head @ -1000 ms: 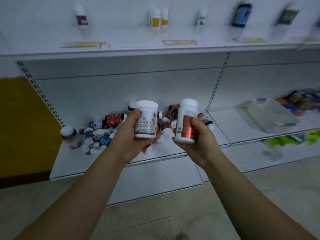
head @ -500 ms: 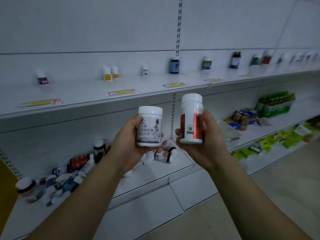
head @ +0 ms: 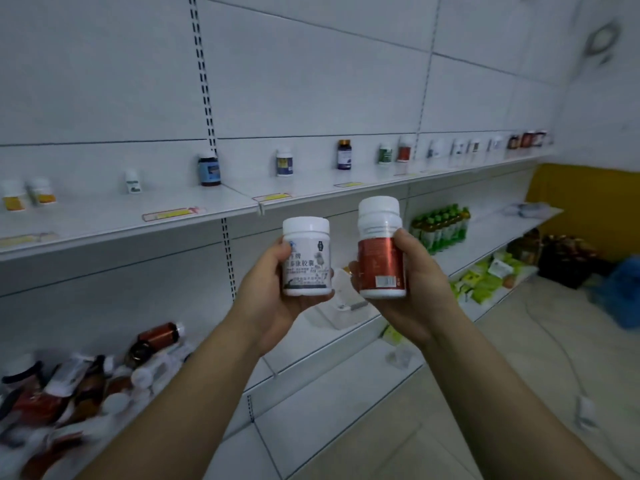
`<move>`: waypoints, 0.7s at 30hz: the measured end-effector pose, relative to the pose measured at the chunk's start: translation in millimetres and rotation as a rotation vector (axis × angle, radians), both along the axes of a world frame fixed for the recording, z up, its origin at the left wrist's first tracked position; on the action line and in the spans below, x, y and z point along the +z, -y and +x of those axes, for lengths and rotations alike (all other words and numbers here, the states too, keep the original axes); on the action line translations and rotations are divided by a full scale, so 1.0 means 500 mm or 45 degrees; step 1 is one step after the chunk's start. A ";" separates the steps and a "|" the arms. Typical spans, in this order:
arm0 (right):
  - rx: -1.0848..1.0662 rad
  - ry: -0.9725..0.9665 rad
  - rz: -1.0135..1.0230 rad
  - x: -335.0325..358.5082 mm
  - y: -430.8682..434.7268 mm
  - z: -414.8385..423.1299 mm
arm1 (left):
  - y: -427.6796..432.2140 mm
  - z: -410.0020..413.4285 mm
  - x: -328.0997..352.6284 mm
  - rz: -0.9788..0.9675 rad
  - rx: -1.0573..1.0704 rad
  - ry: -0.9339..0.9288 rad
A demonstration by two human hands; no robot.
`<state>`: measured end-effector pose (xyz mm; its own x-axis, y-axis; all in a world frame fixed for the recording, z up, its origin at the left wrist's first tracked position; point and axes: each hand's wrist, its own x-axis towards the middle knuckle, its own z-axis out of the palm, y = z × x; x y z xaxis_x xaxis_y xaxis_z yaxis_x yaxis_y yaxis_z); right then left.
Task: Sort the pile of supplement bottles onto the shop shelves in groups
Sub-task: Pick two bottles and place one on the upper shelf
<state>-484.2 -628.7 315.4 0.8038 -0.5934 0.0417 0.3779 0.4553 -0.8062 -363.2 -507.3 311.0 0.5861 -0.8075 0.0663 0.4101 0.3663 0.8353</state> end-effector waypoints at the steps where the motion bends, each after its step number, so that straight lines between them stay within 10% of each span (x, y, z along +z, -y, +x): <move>1: 0.006 0.015 0.018 0.004 0.023 -0.013 | 0.025 -0.010 0.000 -0.003 -0.007 0.004; 21: -0.264 -0.035 -0.023 0.014 0.486 0.021 | 0.543 0.048 -0.005 -0.095 -0.203 0.068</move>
